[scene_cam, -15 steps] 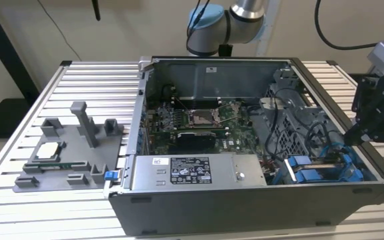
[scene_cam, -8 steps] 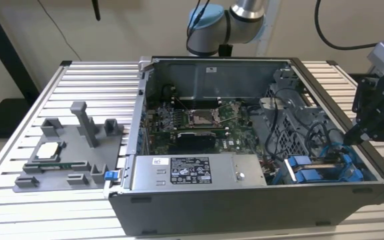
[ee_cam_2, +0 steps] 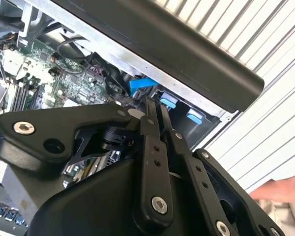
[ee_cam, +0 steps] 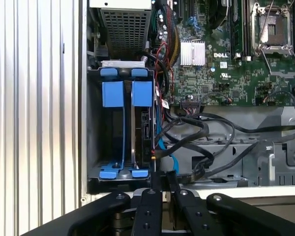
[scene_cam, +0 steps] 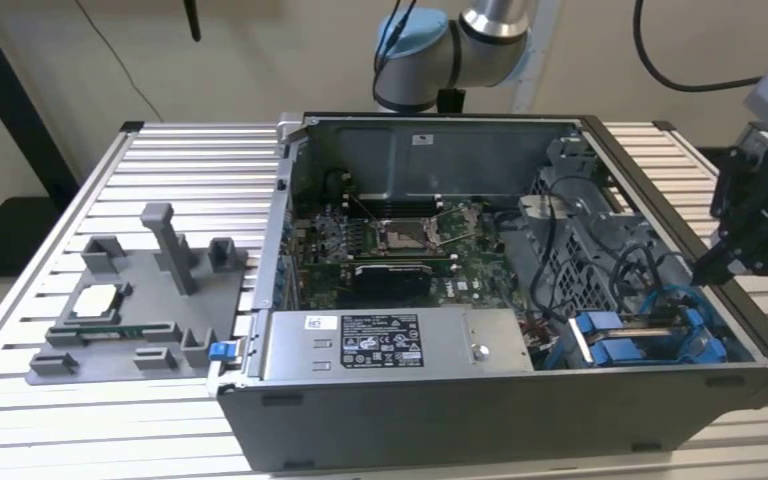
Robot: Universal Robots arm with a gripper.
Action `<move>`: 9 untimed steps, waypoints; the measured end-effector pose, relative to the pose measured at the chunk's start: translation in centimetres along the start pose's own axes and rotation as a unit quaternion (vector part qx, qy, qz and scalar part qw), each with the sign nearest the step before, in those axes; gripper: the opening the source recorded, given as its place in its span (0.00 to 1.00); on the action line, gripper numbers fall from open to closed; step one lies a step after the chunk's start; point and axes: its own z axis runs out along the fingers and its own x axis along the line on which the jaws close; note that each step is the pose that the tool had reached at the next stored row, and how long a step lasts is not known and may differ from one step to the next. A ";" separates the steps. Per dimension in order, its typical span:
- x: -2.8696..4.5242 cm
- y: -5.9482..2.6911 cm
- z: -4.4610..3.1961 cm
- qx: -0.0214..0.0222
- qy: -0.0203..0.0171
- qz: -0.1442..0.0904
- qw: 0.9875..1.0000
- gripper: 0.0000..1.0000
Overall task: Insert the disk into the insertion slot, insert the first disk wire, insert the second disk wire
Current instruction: 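Insert the second disk wire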
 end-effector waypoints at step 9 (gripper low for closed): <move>0.01 0.69 -0.17 0.000 0.000 0.000 1.000 0.00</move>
